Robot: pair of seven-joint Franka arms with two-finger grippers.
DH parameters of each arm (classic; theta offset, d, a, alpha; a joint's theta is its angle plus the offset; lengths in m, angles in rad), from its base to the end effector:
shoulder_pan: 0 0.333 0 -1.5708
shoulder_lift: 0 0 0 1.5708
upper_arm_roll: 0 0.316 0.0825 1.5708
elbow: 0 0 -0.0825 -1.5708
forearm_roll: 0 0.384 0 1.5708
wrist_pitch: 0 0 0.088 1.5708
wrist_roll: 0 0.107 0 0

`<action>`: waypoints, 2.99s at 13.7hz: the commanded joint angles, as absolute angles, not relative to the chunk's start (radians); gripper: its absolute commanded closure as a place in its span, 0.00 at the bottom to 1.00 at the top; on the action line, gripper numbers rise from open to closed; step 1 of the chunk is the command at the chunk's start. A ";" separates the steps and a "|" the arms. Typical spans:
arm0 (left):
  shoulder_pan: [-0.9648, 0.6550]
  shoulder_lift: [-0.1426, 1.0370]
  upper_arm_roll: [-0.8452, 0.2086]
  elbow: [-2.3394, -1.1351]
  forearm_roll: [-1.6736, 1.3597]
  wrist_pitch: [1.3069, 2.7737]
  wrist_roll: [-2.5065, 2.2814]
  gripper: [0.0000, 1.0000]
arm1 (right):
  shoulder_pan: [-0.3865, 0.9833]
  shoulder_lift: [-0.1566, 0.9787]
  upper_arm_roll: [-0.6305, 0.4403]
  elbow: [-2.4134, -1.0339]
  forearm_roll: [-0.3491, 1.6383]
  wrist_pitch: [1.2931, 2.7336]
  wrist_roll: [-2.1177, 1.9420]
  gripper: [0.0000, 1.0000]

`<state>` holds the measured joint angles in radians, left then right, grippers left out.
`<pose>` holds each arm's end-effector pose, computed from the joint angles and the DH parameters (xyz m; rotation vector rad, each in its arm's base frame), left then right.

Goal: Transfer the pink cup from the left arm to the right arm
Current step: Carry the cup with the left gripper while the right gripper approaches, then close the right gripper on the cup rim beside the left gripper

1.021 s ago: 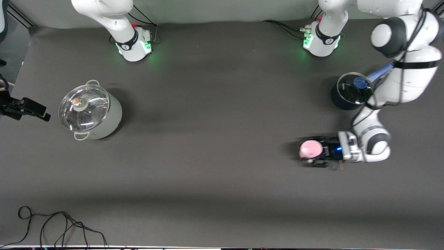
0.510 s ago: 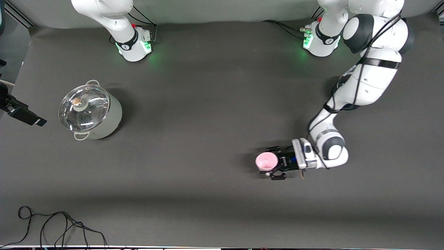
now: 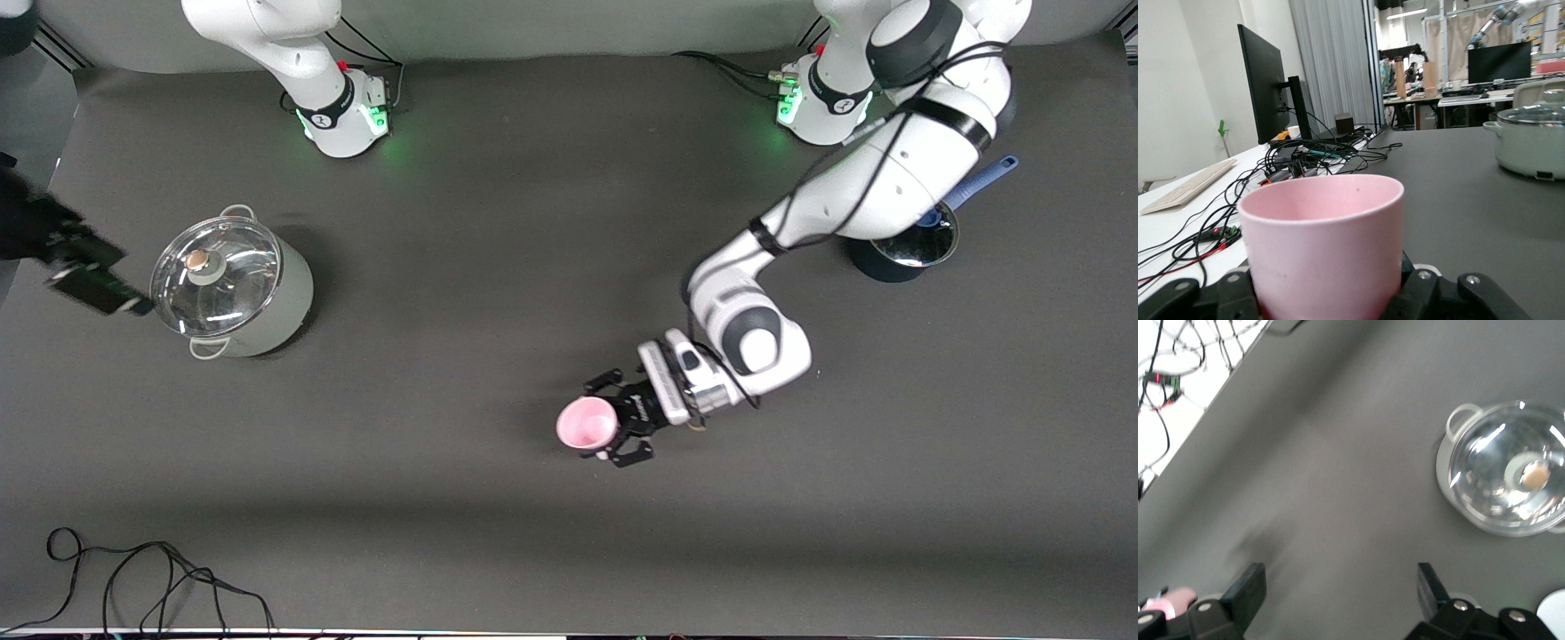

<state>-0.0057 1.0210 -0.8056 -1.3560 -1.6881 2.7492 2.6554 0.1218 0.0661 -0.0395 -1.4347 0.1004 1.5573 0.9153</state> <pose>0.6475 -0.3874 0.2337 1.5994 -1.2070 1.4602 0.5714 0.0589 0.6507 -2.7725 1.2193 -0.0043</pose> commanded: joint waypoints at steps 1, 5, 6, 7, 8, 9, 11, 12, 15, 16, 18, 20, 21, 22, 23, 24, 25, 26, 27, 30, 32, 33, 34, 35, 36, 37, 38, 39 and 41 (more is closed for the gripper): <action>-0.157 1.019 -0.804 -1.199 -1.709 2.940 2.528 1.00 | 0.233 0.100 -0.043 -1.385 0.100 1.526 1.052 0.00; -0.355 1.020 -0.795 -0.997 -1.701 3.207 2.422 1.00 | 0.326 0.159 -0.041 -1.336 0.107 1.526 1.147 0.00; -0.382 1.020 -0.792 -0.977 -1.701 3.226 2.399 1.00 | 0.353 0.176 -0.041 -1.321 0.107 1.526 1.172 0.00; -0.403 1.019 -0.784 -0.968 -1.701 3.232 2.379 1.00 | 0.368 0.189 -0.041 -1.309 0.107 1.526 1.195 0.00; -0.425 1.019 -0.773 -0.959 -1.700 3.234 2.366 1.00 | 0.374 0.202 -0.040 -1.293 0.109 1.528 1.219 0.00; -0.451 1.019 -0.761 -0.934 -1.700 3.240 2.358 1.00 | 0.377 0.215 -0.040 -1.286 0.127 1.526 1.229 0.00; -0.507 1.019 -0.724 -0.899 -1.700 3.264 2.321 1.00 | 0.374 0.230 -0.041 -1.281 0.184 1.531 1.229 0.00; -0.529 1.016 -0.707 -0.893 -1.700 3.273 2.286 1.00 | 0.371 0.241 -0.043 -1.279 0.198 1.535 1.229 0.00; -0.580 0.999 -0.667 -0.893 -1.700 3.315 2.223 1.00 | 0.370 0.303 -0.048 -1.237 0.256 1.565 1.232 0.00; -0.583 0.996 -0.666 -0.893 -1.698 3.316 2.205 1.00 | 0.364 0.336 -0.051 -1.206 0.273 1.565 1.232 0.00; -0.583 0.991 -0.669 -0.893 -1.698 3.316 2.198 1.00 | 0.362 0.382 -0.052 -1.164 0.282 1.578 1.236 0.00; -0.584 0.985 -0.669 -0.893 -1.698 3.330 2.194 1.00 | 0.364 0.408 -0.048 -1.166 0.290 1.598 1.238 0.00; -0.584 0.983 -0.672 -0.893 -1.698 3.335 2.194 1.00 | 0.364 0.420 -0.046 -1.163 0.291 1.601 1.241 0.00; -0.584 0.983 -0.673 -0.893 -1.698 3.342 2.194 1.00 | 0.364 0.423 -0.045 -1.164 0.291 1.618 1.243 0.00; -0.584 0.983 -0.673 -0.893 -1.698 3.343 2.194 1.00 | 0.365 0.428 -0.041 -1.164 0.291 1.627 1.255 0.00; -0.584 0.983 -0.675 -0.893 -1.698 3.344 2.194 1.00 | 0.368 0.437 -0.040 -1.161 0.291 1.629 1.261 0.00; -0.584 0.983 -0.675 -0.893 -1.698 3.344 2.194 1.00 | 0.371 0.442 -0.040 -1.160 0.293 1.629 1.261 0.00; -0.584 0.983 -0.675 -0.893 -1.698 3.344 2.194 1.00 | 0.374 0.449 -0.038 -1.161 0.293 1.629 1.258 0.00; -0.584 0.983 -0.676 -0.893 -1.700 3.346 2.192 1.00 | 0.388 0.459 -0.038 -1.160 0.293 1.629 1.256 0.00; -0.584 0.983 -0.675 -0.893 -1.698 3.346 2.192 1.00 | 0.431 0.485 -0.037 -1.160 0.291 1.629 1.259 0.00; -0.584 0.983 -0.673 -0.893 -1.698 3.346 2.192 1.00 | 0.434 0.492 -0.038 -1.157 0.290 1.629 1.258 0.01; -0.584 0.983 -0.675 -0.893 -1.698 3.346 2.192 1.00 | 0.434 0.492 -0.038 -1.155 0.291 1.629 1.256 0.02; -0.584 0.983 -0.675 -0.893 -1.698 3.344 2.192 1.00 | 0.434 0.492 -0.038 -1.155 0.290 1.629 1.256 0.04; -0.584 0.983 -0.676 -0.893 -1.698 3.346 2.192 1.00 | 0.433 0.492 -0.038 -1.155 0.290 1.629 1.256 0.10; -0.584 0.983 -0.676 -0.893 -1.698 3.344 2.192 1.00 | 0.433 0.492 -0.038 -1.155 0.290 1.629 1.256 0.19; -0.584 0.983 -0.675 -0.893 -1.698 3.346 2.192 1.00 | 0.433 0.492 -0.038 -1.154 0.290 1.629 1.256 0.35; -0.584 0.983 -0.675 -0.893 -1.698 3.344 2.192 1.00 | 0.433 0.492 -0.040 -1.154 0.290 1.629 1.256 0.49; -0.584 0.983 -0.670 -0.893 -1.698 3.344 2.192 1.00 | 0.433 0.492 -0.040 -1.151 0.288 1.629 1.256 0.60; -0.584 0.983 -0.673 -0.893 -1.698 3.344 2.192 1.00 | 0.433 0.492 -0.040 -1.138 0.284 1.626 1.256 0.85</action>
<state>-0.5691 0.9965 -0.6873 -0.9008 -1.6880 3.3276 2.2050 0.4295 0.4771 -0.0337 -1.1806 0.2726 1.6345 1.2382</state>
